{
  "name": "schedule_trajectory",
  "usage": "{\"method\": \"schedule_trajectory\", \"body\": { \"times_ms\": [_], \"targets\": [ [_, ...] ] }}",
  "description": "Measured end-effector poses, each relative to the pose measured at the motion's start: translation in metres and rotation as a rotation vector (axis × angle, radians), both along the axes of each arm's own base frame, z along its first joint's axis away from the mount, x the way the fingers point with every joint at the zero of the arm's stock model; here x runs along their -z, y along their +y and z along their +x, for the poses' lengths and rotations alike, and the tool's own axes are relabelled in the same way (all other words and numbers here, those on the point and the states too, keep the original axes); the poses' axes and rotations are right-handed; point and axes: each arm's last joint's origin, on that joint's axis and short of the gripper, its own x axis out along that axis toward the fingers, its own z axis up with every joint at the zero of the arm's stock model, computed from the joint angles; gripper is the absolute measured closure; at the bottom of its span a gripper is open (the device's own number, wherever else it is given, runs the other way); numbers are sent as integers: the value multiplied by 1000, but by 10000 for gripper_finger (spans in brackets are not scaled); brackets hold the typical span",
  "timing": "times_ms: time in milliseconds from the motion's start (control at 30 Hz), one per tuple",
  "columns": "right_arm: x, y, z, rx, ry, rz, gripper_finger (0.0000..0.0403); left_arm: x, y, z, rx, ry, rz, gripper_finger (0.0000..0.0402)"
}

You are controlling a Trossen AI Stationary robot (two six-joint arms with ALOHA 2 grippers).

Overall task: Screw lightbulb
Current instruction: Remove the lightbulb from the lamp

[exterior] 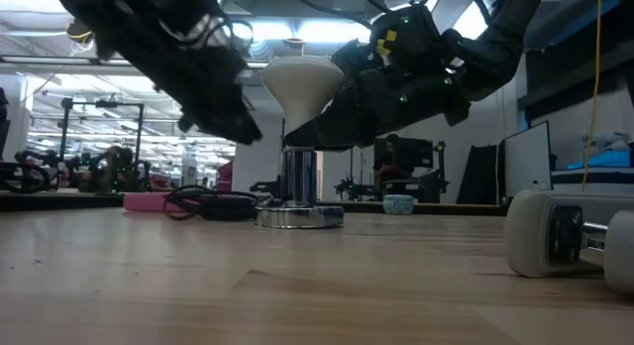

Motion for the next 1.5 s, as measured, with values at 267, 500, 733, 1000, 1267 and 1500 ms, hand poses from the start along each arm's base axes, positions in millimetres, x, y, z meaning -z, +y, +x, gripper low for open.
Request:
{"method": "schedule_trajectory", "body": {
  "times_ms": [267, 500, 733, 1000, 1267, 1500],
  "targets": [
    [0, -2, 0, 53, 0, -17, 244, -3, -35, -12, 159, 26, -241, 259],
    [0, -3, 0, 91, 0, -29, 244, 9, -69, 2, 248, -15, -252, 259],
    [0, -3, 0, 91, -1, -29, 244, 37, -85, 28, 288, -69, -158, 259],
    [0, -3, 0, 91, -1, -29, 244, 75, -83, 40, 217, -37, -149, 259],
    [0, -3, 0, 75, -2, -23, 244, 81, -75, 42, 134, -28, -125, 259],
    [0, 0, 0, 5, 3, 2, 244, 83, -70, 39, 85, 19, -114, 259]
  ]
}}
